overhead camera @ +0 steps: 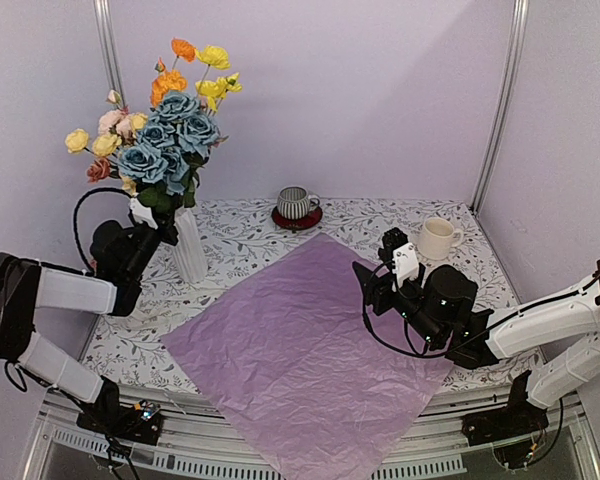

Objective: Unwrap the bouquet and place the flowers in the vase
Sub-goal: Place the fake flower in the vase, then reset both arms

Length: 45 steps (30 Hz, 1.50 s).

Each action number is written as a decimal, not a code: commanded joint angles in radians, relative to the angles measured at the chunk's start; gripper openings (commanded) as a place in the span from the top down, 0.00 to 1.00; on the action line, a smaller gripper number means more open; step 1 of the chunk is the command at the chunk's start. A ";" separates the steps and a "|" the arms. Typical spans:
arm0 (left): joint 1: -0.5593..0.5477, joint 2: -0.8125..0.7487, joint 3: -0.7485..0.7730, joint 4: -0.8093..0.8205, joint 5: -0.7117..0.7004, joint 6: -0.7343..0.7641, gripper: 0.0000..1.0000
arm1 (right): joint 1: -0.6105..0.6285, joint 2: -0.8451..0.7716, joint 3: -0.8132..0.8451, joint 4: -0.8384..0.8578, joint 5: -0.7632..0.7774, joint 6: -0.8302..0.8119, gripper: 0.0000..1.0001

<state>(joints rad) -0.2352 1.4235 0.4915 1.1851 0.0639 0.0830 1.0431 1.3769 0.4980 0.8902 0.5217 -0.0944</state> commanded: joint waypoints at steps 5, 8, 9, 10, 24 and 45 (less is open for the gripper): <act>0.000 -0.006 -0.021 -0.236 0.027 -0.096 1.00 | -0.002 0.002 0.006 0.004 -0.002 -0.005 0.40; -0.001 -0.012 -0.023 -0.249 0.041 -0.121 1.00 | -0.002 0.002 0.006 0.003 -0.001 -0.007 0.41; -0.002 -0.012 -0.025 -0.249 0.041 -0.130 1.00 | -0.002 0.002 0.005 0.003 -0.001 -0.006 0.40; -0.002 -0.011 -0.027 -0.249 0.040 -0.140 1.00 | -0.002 0.002 0.007 0.003 -0.001 -0.005 0.40; -0.002 -0.041 -0.079 -0.209 0.065 -0.180 0.87 | -0.002 0.006 0.009 -0.001 -0.001 -0.005 0.40; -0.001 -0.073 -0.131 -0.164 0.024 -0.227 0.80 | -0.002 0.017 0.015 -0.003 -0.008 -0.007 0.40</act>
<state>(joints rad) -0.2356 1.3674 0.3828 1.0031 0.0952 -0.1257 1.0431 1.3815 0.4980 0.8883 0.5217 -0.0948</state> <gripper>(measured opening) 0.197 0.597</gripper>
